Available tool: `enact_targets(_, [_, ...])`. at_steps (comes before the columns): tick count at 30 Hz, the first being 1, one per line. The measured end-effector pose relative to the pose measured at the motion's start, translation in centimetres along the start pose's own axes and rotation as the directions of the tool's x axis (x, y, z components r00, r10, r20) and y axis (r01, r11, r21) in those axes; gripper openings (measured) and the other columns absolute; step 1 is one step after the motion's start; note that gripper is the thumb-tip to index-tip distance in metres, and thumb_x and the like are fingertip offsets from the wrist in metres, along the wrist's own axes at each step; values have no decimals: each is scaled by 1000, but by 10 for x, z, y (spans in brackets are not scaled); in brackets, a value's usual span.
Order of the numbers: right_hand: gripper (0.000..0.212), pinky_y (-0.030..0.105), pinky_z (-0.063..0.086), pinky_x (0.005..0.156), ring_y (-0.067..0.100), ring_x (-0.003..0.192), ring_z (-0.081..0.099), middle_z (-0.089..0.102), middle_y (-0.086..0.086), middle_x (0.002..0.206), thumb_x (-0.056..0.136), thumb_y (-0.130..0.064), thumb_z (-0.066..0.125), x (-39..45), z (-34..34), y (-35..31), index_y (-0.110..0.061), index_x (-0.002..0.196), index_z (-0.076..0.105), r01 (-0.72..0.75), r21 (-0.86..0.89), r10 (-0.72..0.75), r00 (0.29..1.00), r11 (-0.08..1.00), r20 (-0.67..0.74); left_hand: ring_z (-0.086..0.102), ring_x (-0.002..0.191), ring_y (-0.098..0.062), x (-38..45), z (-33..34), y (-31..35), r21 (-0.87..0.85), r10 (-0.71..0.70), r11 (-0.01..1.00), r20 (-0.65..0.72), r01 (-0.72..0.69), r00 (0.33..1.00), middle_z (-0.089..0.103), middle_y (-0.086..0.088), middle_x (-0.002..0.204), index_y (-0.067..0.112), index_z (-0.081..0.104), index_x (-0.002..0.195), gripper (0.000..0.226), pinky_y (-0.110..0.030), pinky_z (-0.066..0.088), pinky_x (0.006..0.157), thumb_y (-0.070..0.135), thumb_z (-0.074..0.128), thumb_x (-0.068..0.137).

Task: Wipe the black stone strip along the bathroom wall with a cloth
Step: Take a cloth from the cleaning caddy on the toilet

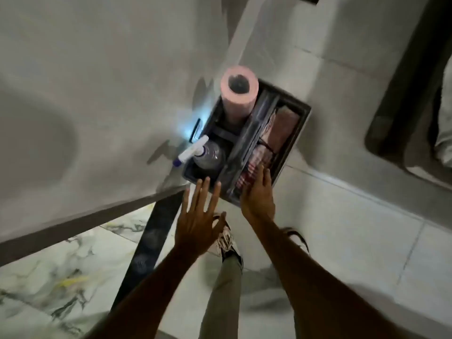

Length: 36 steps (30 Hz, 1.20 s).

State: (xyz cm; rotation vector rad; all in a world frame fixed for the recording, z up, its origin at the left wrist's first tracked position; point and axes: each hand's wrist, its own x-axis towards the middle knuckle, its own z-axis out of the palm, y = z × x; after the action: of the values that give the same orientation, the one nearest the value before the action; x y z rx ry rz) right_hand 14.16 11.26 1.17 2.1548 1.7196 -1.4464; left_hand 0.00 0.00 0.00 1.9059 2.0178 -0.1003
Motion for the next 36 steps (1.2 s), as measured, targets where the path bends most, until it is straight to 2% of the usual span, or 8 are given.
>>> enact_targets(4, [99, 64, 45, 121, 39, 166, 25, 3, 7, 184, 102, -38, 72, 54, 48, 9, -28, 175, 6, -108, 79, 114, 990, 991, -80, 14, 169, -34, 27, 53, -35, 37, 84, 996, 37, -86, 996, 17, -17, 182, 17, 21, 174, 80, -61, 19, 136, 60, 43, 111])
enact_targets(8, [105, 68, 46, 119, 45, 164, 26, 3, 14, 184, 100, -38, 75, 96, 72, 27, -27, 175, 3, -143, -42, 139, 986, 989, -87, 15, 169, -34, 31, 89, -42, 19, 143, 989, 34, -144, 989, 17, -17, 182, 19, 20, 175, 78, -62, 17, 136, 62, 31, 111])
enact_targets(15, [107, 62, 57, 112, 52, 153, 44, 8, 21, 181, 96, -6, 77, 115, 86, 45, -22, 175, 6, -82, -226, 40, 982, 971, -185, 15, 169, -34, 36, 109, -46, 7, 119, 993, -55, -118, 991, 19, -16, 182, 20, 20, 174, 76, -59, 9, 136, 62, 32, 112])
enact_targets(21, [92, 55, 54, 118, 42, 157, 39, 27, 18, 176, 94, -12, 81, 111, 67, 39, -19, 169, 28, -56, -187, 13, 975, 981, -223, 16, 169, -36, 39, 101, -24, -21, 60, 998, -115, -63, 991, 20, -18, 181, 17, 20, 173, 81, -58, 6, 136, 63, 33, 108])
enact_targets(28, [83, 50, 41, 130, 33, 161, 36, 28, 12, 178, 103, -17, 70, 34, 22, 19, -18, 172, 24, 64, -74, -78, 976, 995, -202, 20, 168, -37, 17, 67, 35, -73, -97, 994, -187, 85, 977, 22, -20, 180, 15, 27, 172, 81, -57, 7, 136, 62, 38, 108])
enact_targets(32, [62, 24, 66, 95, 31, 151, 51, 43, 0, 164, 115, -25, 52, -26, -4, 13, -23, 172, 28, 268, 43, -260, 956, 962, -135, 24, 166, -40, -20, 50, 62, -110, -280, 959, -208, 262, 937, 24, -22, 179, 15, 29, 172, 81, -58, 9, 134, 61, 46, 108])
enact_targets(33, [63, 25, 68, 89, 32, 149, 52, 39, 2, 166, 114, -26, 53, -43, -8, 13, -24, 172, 27, 331, 0, -329, 939, 944, -99, 25, 166, -40, -35, 45, 66, -106, -325, 945, -223, 309, 919, 26, -23, 178, 14, 29, 172, 80, -59, 10, 134, 60, 45, 108])
enact_targets(36, [78, 57, 63, 107, 37, 154, 45, 23, 14, 177, 106, -23, 63, -92, -7, 16, -21, 173, 24, 452, -100, -448, 892, 887, 54, 28, 165, -40, -84, 33, 69, -103, -449, 893, -274, 439, 850, 28, -23, 177, 12, 29, 172, 78, -60, 14, 134, 58, 42, 111])
